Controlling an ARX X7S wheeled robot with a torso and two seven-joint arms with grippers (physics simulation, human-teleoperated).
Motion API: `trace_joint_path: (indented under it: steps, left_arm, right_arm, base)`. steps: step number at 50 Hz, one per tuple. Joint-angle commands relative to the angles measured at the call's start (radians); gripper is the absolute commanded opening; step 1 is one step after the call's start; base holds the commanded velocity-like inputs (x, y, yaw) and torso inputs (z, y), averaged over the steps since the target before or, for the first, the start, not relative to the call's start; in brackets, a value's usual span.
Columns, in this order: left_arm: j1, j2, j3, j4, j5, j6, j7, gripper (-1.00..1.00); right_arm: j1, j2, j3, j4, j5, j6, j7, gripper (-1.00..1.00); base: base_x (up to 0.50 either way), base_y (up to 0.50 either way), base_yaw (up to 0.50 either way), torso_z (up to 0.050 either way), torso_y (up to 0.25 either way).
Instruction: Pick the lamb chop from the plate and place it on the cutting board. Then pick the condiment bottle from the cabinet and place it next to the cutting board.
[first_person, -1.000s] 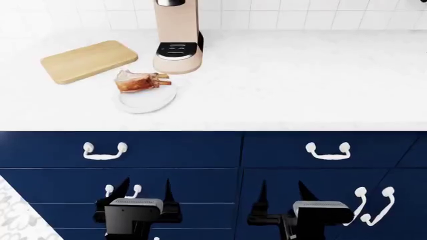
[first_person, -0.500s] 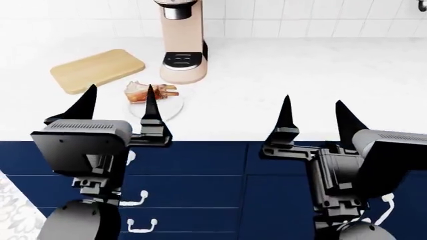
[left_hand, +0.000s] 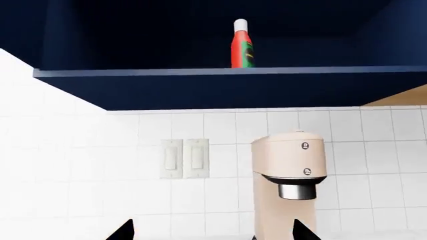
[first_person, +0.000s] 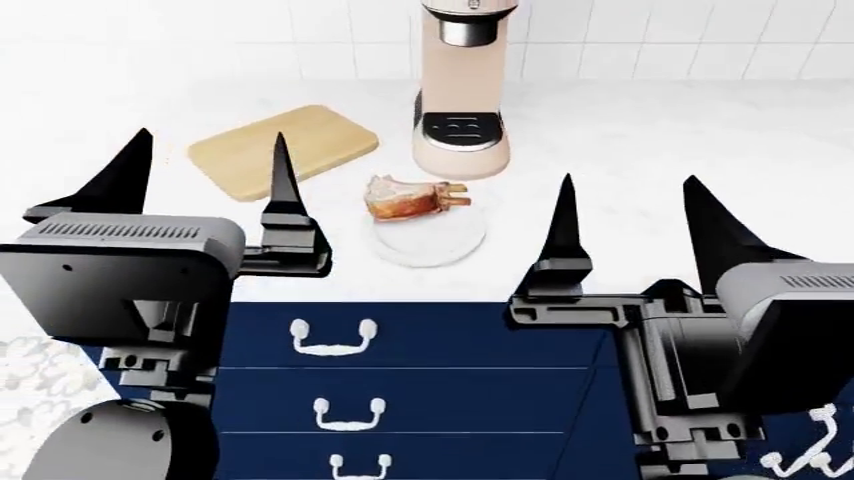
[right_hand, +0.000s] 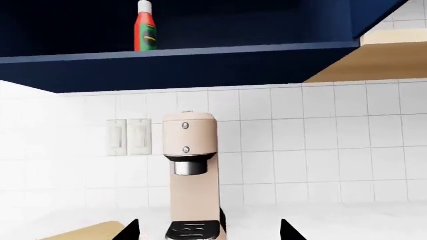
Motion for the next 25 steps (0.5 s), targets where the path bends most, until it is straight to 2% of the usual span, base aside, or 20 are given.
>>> trace_joint_path:
  steps: [1, 25]
  left_arm:
    - [-0.010, -0.013, 0.014, 0.016, 0.005, -0.024, -0.023, 1.00]
    - [-0.007, -0.032, 0.048, 0.020, 0.001, -0.020, -0.041, 1.00]
  right_arm:
    - [0.033, 0.069, -0.081, -0.013, 0.015, -0.032, 0.092, 1.00]
    - [0.043, 0.122, -0.138, 0.014, 0.029, -0.108, 0.114, 1.00]
  base:
    - [0.28, 0.48, 0.00, 0.000, 0.000]
    - [0.35, 0.43, 0.00, 0.000, 0.000]
